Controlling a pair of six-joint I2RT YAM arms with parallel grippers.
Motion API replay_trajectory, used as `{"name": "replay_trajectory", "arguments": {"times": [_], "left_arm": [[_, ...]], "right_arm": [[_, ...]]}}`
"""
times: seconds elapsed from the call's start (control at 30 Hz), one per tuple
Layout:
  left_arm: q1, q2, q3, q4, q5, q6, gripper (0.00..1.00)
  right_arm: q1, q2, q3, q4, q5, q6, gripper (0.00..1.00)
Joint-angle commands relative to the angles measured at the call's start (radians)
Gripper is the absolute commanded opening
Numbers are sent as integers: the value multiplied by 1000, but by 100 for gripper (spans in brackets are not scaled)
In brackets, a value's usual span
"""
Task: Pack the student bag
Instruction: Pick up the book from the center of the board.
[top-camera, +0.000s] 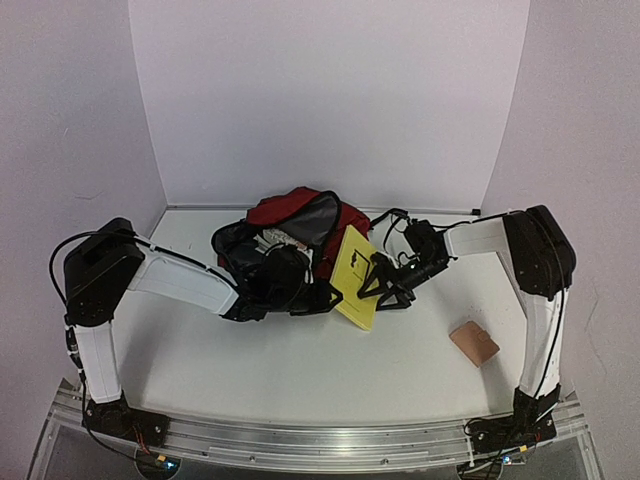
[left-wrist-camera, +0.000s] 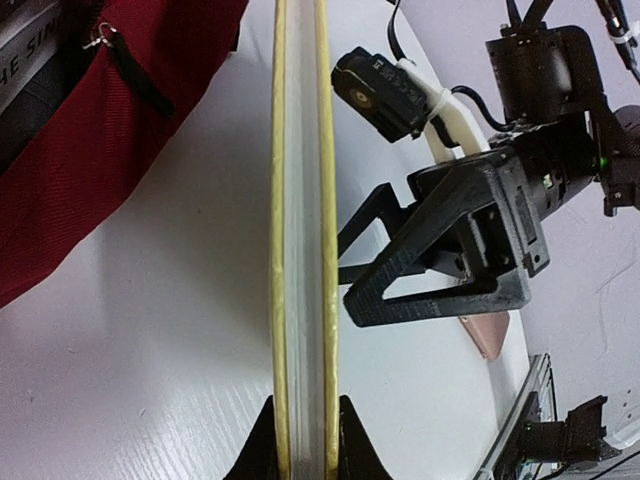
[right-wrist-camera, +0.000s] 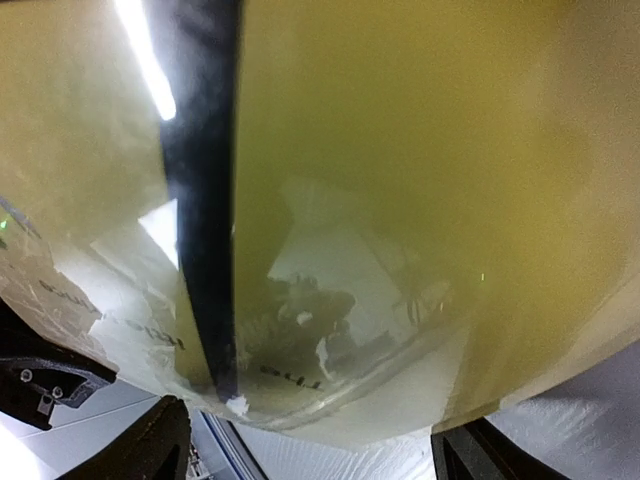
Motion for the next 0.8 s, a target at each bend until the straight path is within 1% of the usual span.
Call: {"name": "replay_trajectory", "arguments": {"times": [0.0,0.1,0.17,0.23,0.27,0.3,0.37,0.47,0.6,0.67,0.77], "left_arm": [[-26,-84,102,-145,-4,186,0],[-31,-140,108,-249,-53,257,0],[-31,-188,106,-297,-54,322,0],[-31,-220,140,-416,-41,409,0],[-31,-231,163,-470,-35,458,0],[-31,-247,175,-531,-2,501,0],[-30,-305,150,-552,54,554,0],[-29,-400,110,-574,147,609,0],[-30,-469,116,-643,245,647,0],[-30,-487,115,-646,311,652,0],[-29,-503,111,-626,420,644,0]], "right_arm": [[-76,-183,-20,-11,-37,-32,86],[-153,-277,-27,-30,-52,-53,90],[-211,-330,-8,-88,-59,-123,93],[-233,-353,63,-262,-14,-319,96],[-235,-357,110,-378,14,-441,97],[-235,-361,146,-469,41,-537,98],[-235,-370,195,-618,66,-700,98],[-234,-376,256,-797,46,-887,98],[-225,-373,320,-1081,-1,-1196,98],[-210,-369,331,-1191,-16,-1303,98],[-173,-376,326,-1236,-29,-1355,97]]}}
